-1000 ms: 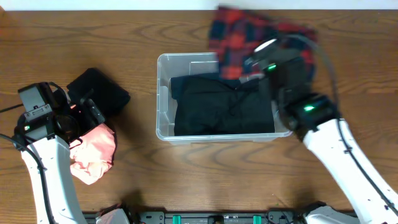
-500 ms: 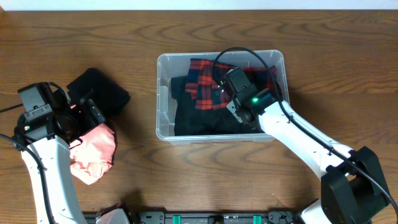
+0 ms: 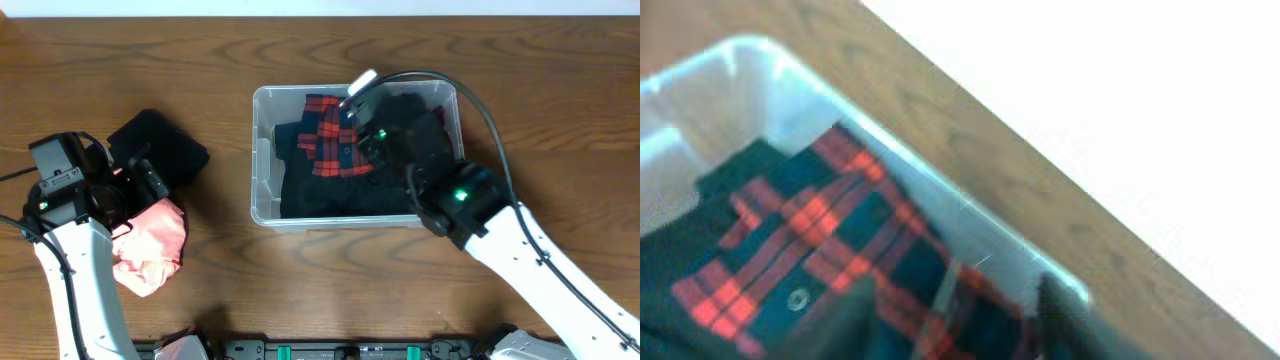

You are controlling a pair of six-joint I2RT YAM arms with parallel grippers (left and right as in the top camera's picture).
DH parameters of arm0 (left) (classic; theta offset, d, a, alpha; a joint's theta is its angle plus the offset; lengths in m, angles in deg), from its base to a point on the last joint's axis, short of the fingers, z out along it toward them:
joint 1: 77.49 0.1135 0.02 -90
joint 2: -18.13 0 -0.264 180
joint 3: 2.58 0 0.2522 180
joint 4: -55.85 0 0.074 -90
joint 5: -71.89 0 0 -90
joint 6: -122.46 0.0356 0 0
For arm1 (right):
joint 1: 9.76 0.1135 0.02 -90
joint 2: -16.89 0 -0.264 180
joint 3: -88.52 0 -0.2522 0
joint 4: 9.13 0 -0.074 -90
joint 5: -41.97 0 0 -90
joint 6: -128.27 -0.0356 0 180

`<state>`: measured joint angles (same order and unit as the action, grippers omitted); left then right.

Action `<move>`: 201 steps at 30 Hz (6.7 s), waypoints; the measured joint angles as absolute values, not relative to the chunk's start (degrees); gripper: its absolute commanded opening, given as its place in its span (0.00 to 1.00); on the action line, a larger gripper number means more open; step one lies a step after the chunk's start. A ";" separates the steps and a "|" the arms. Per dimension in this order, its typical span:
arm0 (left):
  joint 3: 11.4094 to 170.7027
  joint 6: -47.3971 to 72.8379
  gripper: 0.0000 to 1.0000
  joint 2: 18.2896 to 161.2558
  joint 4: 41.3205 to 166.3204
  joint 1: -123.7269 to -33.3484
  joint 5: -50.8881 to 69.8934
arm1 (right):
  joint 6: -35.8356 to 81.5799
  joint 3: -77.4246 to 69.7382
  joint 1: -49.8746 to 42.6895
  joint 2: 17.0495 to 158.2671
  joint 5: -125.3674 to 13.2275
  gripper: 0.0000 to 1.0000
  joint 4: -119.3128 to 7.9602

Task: Pack container
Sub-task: 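Lay the plaid shirt on top in the bin with the right gripper, then retract the right arm and grasp the pink shirt with the left gripper, then carry the pink shirt with the left gripper into the bin's left side, then move the left gripper back and grasp the black folded garment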

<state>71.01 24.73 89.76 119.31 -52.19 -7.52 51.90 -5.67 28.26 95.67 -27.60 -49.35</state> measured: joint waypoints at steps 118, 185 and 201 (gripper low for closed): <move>86.25 19.97 0.98 105.54 117.21 -93.72 3.49 | 34.13 -1.30 -10.38 89.18 -35.16 0.84 -72.43; 94.03 27.44 0.98 93.11 120.57 -76.38 -14.89 | 34.11 -1.30 -10.38 89.18 -36.67 0.84 -72.41; 89.24 26.22 0.98 125.19 114.78 -49.11 4.10 | 34.11 -1.30 -10.38 89.18 -36.67 0.84 -72.84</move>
